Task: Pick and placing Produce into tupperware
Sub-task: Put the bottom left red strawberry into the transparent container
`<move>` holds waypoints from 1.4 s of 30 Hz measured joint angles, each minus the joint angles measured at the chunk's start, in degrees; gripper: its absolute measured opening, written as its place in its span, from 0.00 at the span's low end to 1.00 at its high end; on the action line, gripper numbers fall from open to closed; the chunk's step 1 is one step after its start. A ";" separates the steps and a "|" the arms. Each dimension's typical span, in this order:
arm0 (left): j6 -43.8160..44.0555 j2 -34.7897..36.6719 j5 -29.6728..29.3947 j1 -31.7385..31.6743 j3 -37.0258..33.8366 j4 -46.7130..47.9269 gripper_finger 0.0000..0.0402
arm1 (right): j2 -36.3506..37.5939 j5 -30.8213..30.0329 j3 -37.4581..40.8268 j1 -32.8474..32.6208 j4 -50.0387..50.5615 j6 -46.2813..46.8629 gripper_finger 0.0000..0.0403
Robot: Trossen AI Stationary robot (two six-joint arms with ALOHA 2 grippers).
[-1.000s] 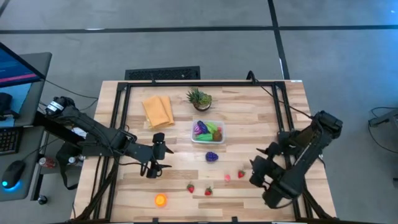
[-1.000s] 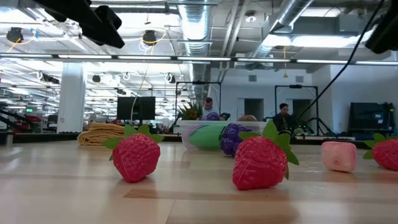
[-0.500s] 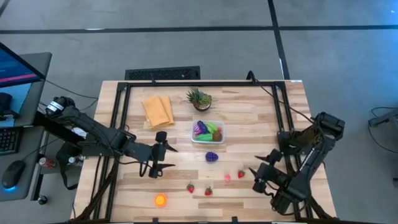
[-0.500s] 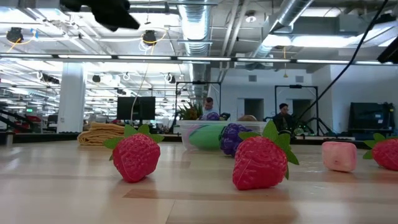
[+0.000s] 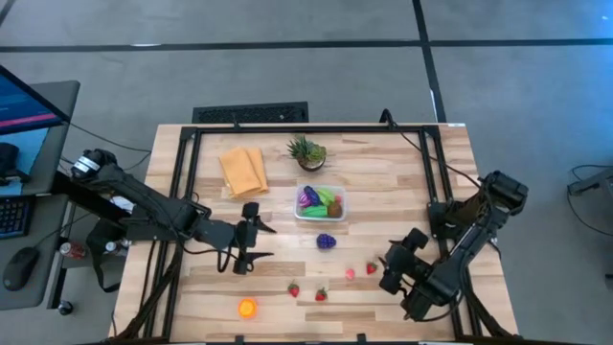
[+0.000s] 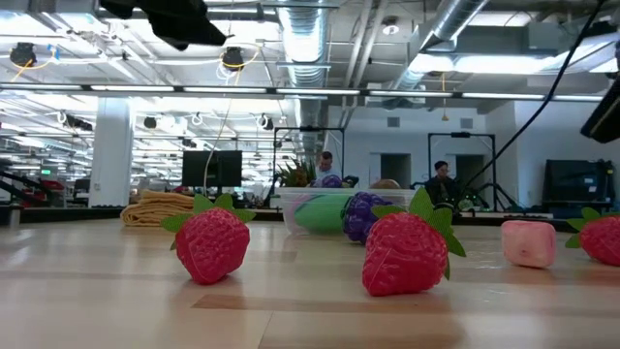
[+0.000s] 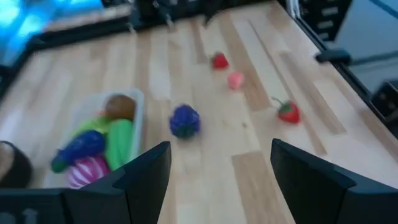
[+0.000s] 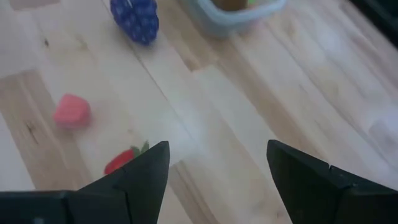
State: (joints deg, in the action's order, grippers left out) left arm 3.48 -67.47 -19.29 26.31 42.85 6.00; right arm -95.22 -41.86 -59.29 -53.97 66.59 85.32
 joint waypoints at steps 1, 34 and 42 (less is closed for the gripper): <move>0.39 -0.96 1.05 0.17 0.00 -0.29 0.66 | 0.00 -0.63 0.00 -0.31 0.04 0.17 0.66; 0.67 -29.39 17.27 0.49 -0.02 -27.51 0.66 | 0.00 -17.36 3.50 -11.90 2.38 11.75 0.66; -3.56 -29.37 19.72 -0.75 0.00 -28.04 0.66 | 0.00 -17.70 3.50 -11.90 2.38 11.71 0.66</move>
State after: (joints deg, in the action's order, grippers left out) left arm -0.08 -96.84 0.43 25.56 42.85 -22.04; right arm -95.22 -59.56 -55.79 -65.87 68.97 97.03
